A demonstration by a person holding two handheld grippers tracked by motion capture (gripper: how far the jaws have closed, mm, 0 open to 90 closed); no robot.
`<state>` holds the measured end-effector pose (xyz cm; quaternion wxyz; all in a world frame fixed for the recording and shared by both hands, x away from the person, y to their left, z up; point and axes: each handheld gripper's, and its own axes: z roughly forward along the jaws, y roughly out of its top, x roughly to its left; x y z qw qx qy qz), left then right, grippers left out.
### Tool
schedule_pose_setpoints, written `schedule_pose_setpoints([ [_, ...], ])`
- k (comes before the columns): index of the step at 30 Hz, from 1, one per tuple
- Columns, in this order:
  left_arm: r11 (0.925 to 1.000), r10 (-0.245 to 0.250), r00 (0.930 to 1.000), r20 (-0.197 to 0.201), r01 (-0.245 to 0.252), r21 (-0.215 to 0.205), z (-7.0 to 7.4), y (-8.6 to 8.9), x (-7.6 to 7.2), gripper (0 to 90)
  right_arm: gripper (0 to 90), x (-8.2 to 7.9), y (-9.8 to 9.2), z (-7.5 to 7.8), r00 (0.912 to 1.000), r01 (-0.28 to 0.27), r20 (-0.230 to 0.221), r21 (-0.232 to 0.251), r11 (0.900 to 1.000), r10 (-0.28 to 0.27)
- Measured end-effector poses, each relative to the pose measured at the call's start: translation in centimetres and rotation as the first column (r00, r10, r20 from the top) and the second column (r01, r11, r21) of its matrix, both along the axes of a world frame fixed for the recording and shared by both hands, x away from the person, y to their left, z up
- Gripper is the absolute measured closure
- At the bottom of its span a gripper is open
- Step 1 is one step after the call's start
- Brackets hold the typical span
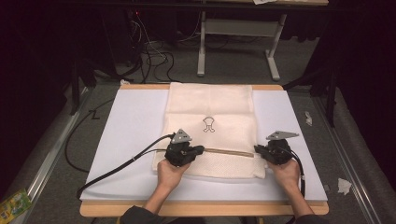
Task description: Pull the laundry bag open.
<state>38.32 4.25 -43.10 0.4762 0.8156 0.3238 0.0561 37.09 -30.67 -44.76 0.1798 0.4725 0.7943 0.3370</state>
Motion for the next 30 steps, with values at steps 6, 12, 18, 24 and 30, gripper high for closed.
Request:
schedule_pose_setpoints([
  [6, 1.0000, 0.002, 1.0000, -0.003, -0.002, 0.002, -0.1, 0.2, 0.1, 86.8, 88.4, -0.1, -0.1, 0.1, 1.0000, 0.004, -0.002, -0.002, 1.000, -0.004],
  [12, 1.0000, 0.009, 0.9999, -0.005, -0.009, -0.002, -0.2, 0.5, -0.1, 86.8, 88.4, 0.0, 0.0, 0.0, 1.0000, -0.001, 0.000, -0.010, 1.000, 0.001],
  [18, 1.0000, 0.006, 1.0000, -0.007, -0.006, -0.006, -0.2, 0.6, -0.1, 86.8, 88.4, -0.1, 0.0, -0.1, 1.0000, 0.005, -0.006, -0.001, 1.000, -0.005],
  [24, 0.9998, 0.018, 0.9998, -0.007, -0.018, -0.009, 0.0, 1.1, -0.1, 86.8, 88.4, 0.0, -0.1, 0.0, 1.0000, 0.003, -0.005, -0.004, 1.000, -0.003],
  [30, 0.9997, 0.022, 0.9997, -0.004, -0.022, -0.011, 0.1, 1.2, -0.2, 86.8, 88.4, 0.0, -0.1, 0.0, 1.0000, 0.003, 0.001, 0.000, 1.000, -0.003],
])
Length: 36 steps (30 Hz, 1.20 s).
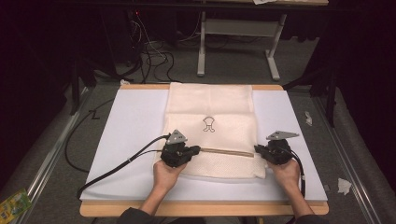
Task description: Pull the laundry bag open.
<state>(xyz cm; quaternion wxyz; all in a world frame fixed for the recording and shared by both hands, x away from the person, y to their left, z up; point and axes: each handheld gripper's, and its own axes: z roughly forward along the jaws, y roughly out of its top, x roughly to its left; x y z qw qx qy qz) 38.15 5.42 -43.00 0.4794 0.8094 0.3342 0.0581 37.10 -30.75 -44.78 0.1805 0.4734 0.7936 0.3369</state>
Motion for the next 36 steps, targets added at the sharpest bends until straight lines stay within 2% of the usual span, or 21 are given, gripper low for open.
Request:
schedule_pose_setpoints([
  [5, 1.0000, 0.000, 1.0000, -0.001, 0.000, -0.003, 0.0, 0.0, -0.1, 86.9, 88.4, 0.0, -0.1, 0.1, 1.0000, -0.003, 0.001, -0.001, 1.000, 0.003],
  [8, 1.0000, 0.002, 1.0000, 0.010, -0.002, 0.009, 0.1, 0.2, -0.1, 86.9, 88.4, 0.0, -0.1, 0.0, 1.0000, -0.002, 0.001, -0.003, 1.000, 0.002],
  [11, 0.9999, 0.009, 0.9998, 0.017, -0.009, 0.006, 0.2, 0.5, -0.1, 86.9, 88.4, 0.0, -0.3, 0.0, 1.0000, 0.005, 0.000, 0.011, 1.000, -0.005],
  [36, 0.9997, 0.025, 0.9994, 0.024, -0.024, -0.002, 0.7, 1.7, -0.2, 86.9, 88.3, 0.0, -0.5, 0.0, 0.9999, 0.010, -0.004, 0.011, 1.000, -0.010],
])
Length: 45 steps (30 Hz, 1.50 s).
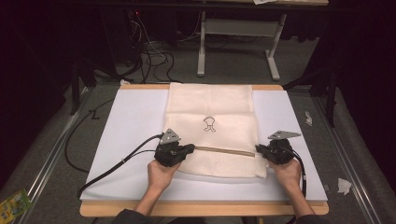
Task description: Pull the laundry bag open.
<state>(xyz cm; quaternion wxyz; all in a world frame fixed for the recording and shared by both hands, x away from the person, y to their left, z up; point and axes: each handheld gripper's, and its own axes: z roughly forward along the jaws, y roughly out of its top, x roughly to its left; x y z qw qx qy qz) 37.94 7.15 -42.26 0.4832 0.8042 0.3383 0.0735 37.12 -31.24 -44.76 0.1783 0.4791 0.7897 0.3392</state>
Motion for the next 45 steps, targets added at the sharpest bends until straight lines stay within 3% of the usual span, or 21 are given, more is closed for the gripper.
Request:
schedule_pose_setpoints([
  [12, 0.9999, 0.013, 0.9999, -0.002, -0.013, -0.009, 0.1, 0.9, 0.0, 86.9, 88.4, 0.1, 0.0, -0.1, 1.0000, 0.005, -0.003, -0.006, 1.000, -0.005],
  [45, 0.9991, 0.034, 0.9992, 0.018, -0.035, 0.022, 1.0, 2.6, 0.1, 86.9, 88.3, 0.1, -0.2, 0.0, 0.9998, 0.017, -0.002, -0.007, 1.000, -0.017],
])
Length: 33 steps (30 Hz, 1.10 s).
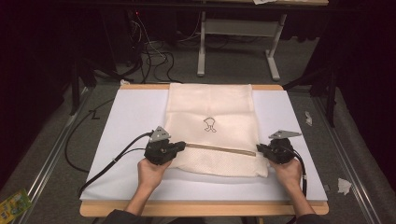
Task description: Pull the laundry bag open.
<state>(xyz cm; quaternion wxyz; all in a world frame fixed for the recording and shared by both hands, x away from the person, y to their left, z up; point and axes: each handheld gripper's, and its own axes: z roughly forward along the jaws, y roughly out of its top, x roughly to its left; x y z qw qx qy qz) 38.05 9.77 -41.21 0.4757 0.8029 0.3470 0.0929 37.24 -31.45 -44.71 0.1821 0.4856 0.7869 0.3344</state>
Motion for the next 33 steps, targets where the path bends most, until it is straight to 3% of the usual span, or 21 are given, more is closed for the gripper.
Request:
schedule_pose_setpoints([
  [10, 0.9996, 0.023, 0.9997, -0.002, -0.023, -0.018, 0.2, 1.2, 0.1, 86.9, 88.4, 0.0, 0.0, 0.0, 1.0000, -0.001, 0.001, -0.007, 1.000, 0.001],
  [17, 0.9992, 0.040, 0.9990, 0.017, -0.041, 0.007, 0.4, 1.8, 0.0, 86.9, 88.4, 0.0, 0.0, 0.0, 1.0000, 0.003, -0.002, -0.002, 1.000, -0.003],
  [26, 0.9993, 0.038, 0.9993, -0.001, -0.038, 0.003, 0.6, 2.1, 0.0, 86.9, 88.3, 0.1, -0.1, 0.3, 1.0000, -0.001, 0.005, 0.000, 1.000, 0.001],
  [33, 0.9989, 0.046, 0.9989, 0.011, -0.046, 0.003, 0.6, 2.3, -0.1, 86.9, 88.3, 0.0, -0.3, 0.4, 0.9999, 0.006, 0.014, 0.009, 1.000, -0.006],
])
